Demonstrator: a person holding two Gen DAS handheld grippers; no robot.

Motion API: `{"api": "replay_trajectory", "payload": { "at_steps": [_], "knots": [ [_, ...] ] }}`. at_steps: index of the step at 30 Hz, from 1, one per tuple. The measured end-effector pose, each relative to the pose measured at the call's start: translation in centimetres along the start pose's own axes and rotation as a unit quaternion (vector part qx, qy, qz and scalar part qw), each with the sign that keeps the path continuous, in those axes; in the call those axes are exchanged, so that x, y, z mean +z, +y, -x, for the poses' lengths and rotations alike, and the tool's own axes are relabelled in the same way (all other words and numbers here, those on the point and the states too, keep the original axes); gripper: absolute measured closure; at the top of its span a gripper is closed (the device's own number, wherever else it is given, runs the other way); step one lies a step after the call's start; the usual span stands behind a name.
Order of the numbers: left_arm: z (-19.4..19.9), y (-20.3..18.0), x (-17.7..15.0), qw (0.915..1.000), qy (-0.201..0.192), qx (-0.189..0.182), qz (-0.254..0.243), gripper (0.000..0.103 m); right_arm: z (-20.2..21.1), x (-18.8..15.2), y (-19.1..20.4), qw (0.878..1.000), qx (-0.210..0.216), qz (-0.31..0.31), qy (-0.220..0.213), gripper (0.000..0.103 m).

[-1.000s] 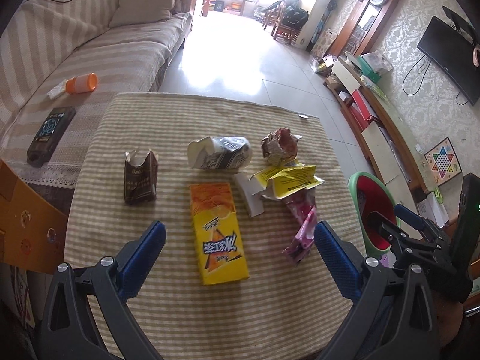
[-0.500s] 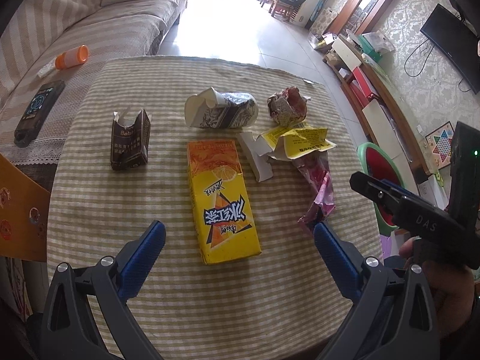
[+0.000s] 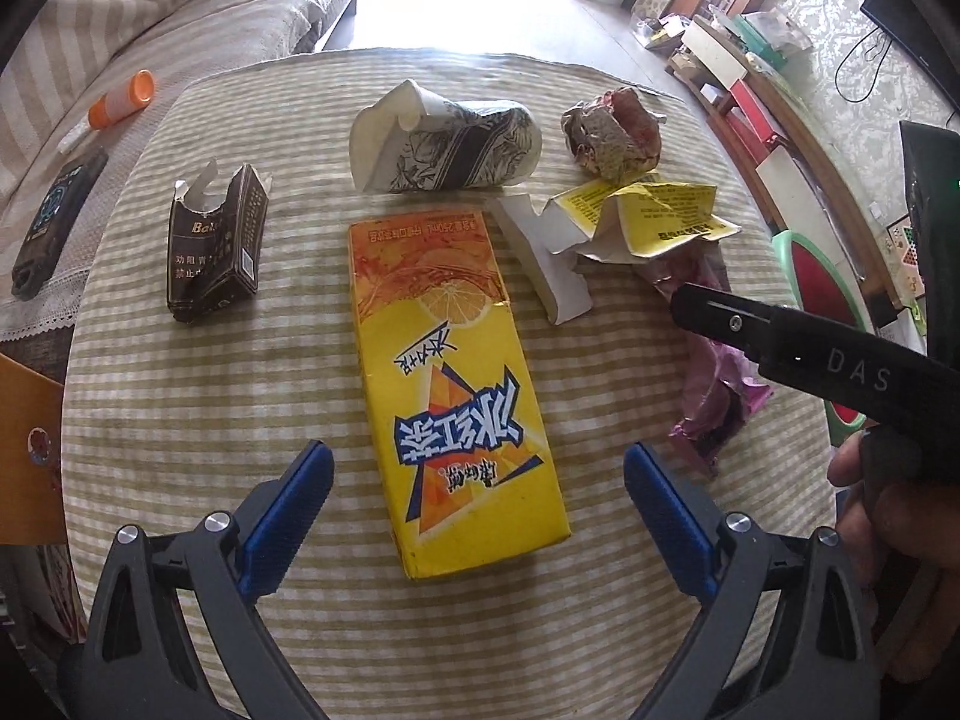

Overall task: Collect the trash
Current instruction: 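Grasp the pink wrapper with the right tool while the left tool grasps the yellow tea carton, then carry the pink wrapper and yellow tea carton over the red bucket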

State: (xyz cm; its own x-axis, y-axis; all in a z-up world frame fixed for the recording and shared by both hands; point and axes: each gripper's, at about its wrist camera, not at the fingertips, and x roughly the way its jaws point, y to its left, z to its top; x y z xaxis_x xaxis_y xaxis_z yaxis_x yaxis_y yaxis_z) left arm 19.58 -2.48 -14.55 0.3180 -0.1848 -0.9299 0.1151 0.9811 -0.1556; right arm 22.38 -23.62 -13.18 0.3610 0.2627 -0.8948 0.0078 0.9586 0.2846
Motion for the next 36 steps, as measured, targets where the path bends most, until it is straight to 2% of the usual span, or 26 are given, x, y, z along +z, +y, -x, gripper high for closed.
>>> {"api": "replay_trajectory", "payload": {
  "at_steps": [3, 6, 7, 8, 9, 15, 18, 36],
  "knots": [
    [-0.6, 0.2, 0.5, 1.0, 0.003, 0.004, 0.007, 0.016, -0.7, 0.1, 0.0, 1.0, -0.003, -0.003, 0.008, 0.029],
    [-1.2, 0.4, 0.8, 0.9999, 0.01, 0.003, 0.011, 0.033, -1.1, 0.0, 0.0, 1.0, -0.002, -0.005, 0.015, 0.039],
    [-1.4, 0.4, 0.8, 0.9998, 0.013, 0.0, 0.012, 0.036, -1.3, 0.0, 0.1, 1.0, -0.001, -0.005, 0.016, 0.04],
    [-1.6, 0.5, 0.8, 0.9998, 0.015, 0.001, 0.012, 0.04, -1.4, -0.1, 0.1, 1.0, 0.001, -0.004, 0.017, 0.046],
    [-1.7, 0.6, 0.8, 0.9998, 0.015, 0.003, 0.012, 0.04, -1.5, -0.3, 0.1, 1.0, 0.002, -0.004, 0.018, 0.056],
    [-1.5, 0.9, 0.5, 0.9997, 0.007, -0.008, 0.023, 0.041, -1.2, -0.8, 0.0, 1.0, 0.006, -0.005, 0.019, 0.068],
    [-1.2, 1.1, 0.2, 0.9997, 0.004, -0.009, 0.023, 0.042, -0.6, -1.0, -0.1, 1.0, 0.008, -0.003, 0.017, 0.071],
    [4.2, 2.3, -1.0, 0.9977, -0.052, -0.007, 0.043, 0.043, 4.5, -2.8, 0.8, 0.999, 0.025, 0.007, -0.019, 0.072]
  ]
}}
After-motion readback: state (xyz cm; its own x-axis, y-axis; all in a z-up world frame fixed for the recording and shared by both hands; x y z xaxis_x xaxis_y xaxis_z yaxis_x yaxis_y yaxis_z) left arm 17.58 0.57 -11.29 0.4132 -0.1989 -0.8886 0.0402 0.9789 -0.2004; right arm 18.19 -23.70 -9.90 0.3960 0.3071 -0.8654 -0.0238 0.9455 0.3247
